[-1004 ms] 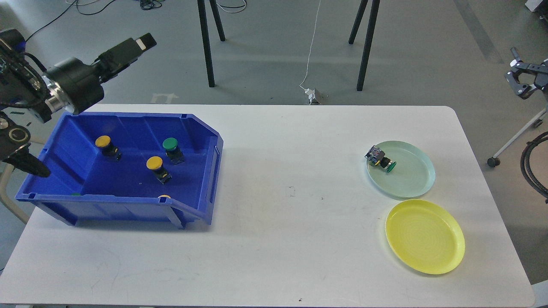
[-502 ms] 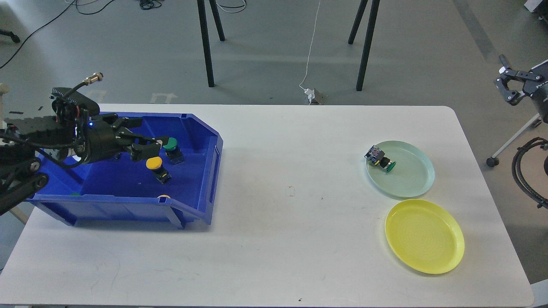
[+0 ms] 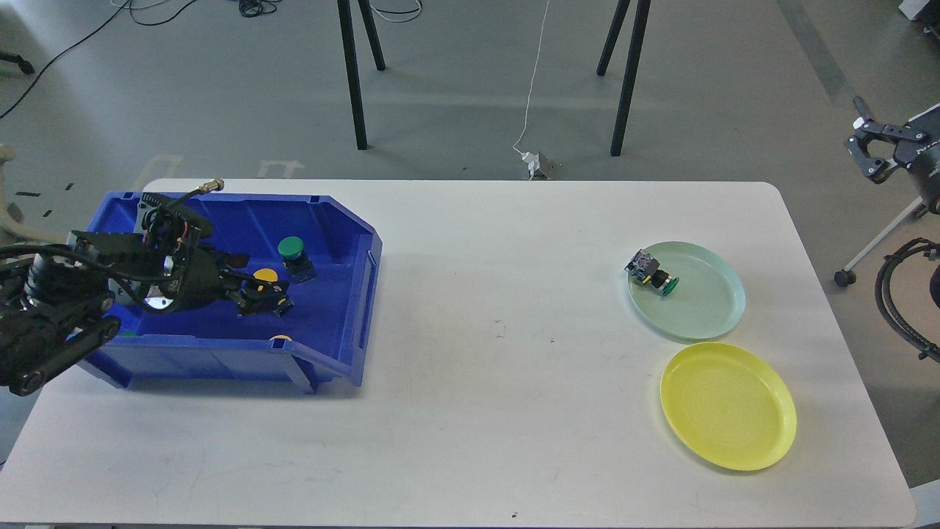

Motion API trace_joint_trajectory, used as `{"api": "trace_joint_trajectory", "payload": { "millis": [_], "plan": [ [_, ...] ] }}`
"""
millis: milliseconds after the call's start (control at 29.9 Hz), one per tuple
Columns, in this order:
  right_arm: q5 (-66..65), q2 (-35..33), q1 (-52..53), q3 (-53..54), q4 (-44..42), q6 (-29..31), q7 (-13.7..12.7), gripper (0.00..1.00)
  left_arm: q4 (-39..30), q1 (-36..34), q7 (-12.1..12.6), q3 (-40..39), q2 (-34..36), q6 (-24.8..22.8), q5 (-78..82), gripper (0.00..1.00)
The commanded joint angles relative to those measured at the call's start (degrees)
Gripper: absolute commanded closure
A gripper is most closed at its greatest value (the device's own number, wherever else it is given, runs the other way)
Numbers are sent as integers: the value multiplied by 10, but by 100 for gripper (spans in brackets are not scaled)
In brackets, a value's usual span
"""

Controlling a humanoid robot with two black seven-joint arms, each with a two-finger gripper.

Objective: Pass button and place on color plate
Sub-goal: 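Grasp the yellow-topped button in the bin with the left gripper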

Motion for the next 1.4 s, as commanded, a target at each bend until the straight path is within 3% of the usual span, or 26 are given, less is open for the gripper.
{"api": "trace_joint_trajectory", "payload": {
  "millis": [0,134,435,669,1070,1171,1371],
  "plan": [
    [0,2,1,0,-1,0,0,6,6,1,-2,1,-3,0,-2,20],
    [0,2,1,-1,-1,0,0,6,29,1,-3,1,-21,-1,-2,28],
    [-1,2,0,-7,-6,0,0,6,55,1,-3,2,-41,-1,0,31],
    [-1,2,1,-7,-6,-1,0,6,56,1,-2,2,-38,-1,1,56],
    [-1,2,1,-7,-6,-1,0,6,51,-3,-2,-1,-36,-4,-3,61],
    [-1,2,2,-6,-6,-1,0,6,28,-6,-3,-4,-20,-4,-12,61],
    [-1,2,5,-7,-6,0,-1,6,-110,-13,1,-12,99,-32,-42,66]
  ]
}}
